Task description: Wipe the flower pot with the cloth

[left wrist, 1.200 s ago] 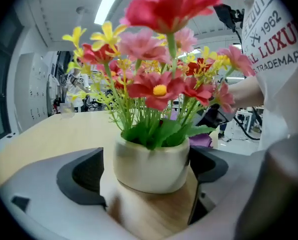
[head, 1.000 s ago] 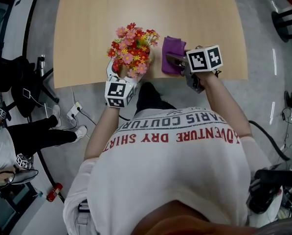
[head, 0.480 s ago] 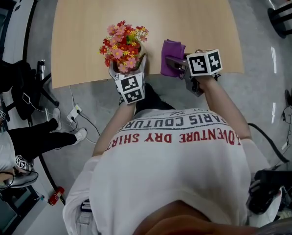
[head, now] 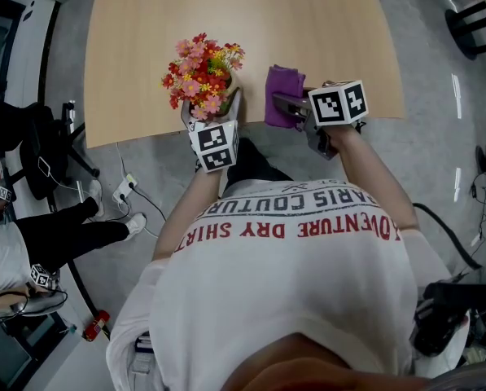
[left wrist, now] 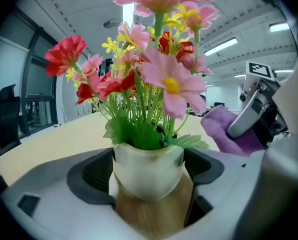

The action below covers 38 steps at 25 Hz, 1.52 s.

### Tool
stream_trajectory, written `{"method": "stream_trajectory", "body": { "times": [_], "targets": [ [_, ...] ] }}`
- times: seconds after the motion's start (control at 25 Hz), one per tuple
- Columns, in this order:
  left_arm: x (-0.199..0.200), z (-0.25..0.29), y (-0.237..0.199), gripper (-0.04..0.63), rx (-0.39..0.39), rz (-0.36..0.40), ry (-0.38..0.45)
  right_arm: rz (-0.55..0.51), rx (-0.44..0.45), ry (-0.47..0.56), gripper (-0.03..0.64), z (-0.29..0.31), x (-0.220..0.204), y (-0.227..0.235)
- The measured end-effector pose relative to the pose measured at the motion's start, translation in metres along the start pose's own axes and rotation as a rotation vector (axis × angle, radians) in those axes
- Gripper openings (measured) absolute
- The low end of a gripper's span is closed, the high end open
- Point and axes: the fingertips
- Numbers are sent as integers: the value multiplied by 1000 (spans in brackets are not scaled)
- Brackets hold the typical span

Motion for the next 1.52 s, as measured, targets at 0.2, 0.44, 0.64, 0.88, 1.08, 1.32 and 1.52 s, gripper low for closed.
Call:
{"method": "stream_trajectory", "body": {
  "times": [0.2,0.44,0.64,0.88,1.08,1.32,1.52],
  "targets": [
    [2,-8,7,454,-126,56,8,10,47,8,60,4,3,-11],
    [1,-14,13,454,-301,132,19,30,119,11,60,22,15,-19],
    [-11,-9,15,454,-398,183,10,43,149,13,60,39,24,-14],
    [-8,-6,11,454,-441,198,12,40,158,4,60,51,37,-16],
    [-6,-8,13,454,-451,198,20,47,132,-23,60,57,35,-10],
    [-4,-12,15,454,-461,199,25,56,71,-71,60,61,29,3],
    [-2,-12,15,454,-473,201,28,55,-18,-138,60,66,24,19]
  ]
}}
Point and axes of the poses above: the fingertips, and each gripper's own axes: z forward along the fingers, y to its right, x out of its top, and after that the axes turned 13 degrees about x, right-handed
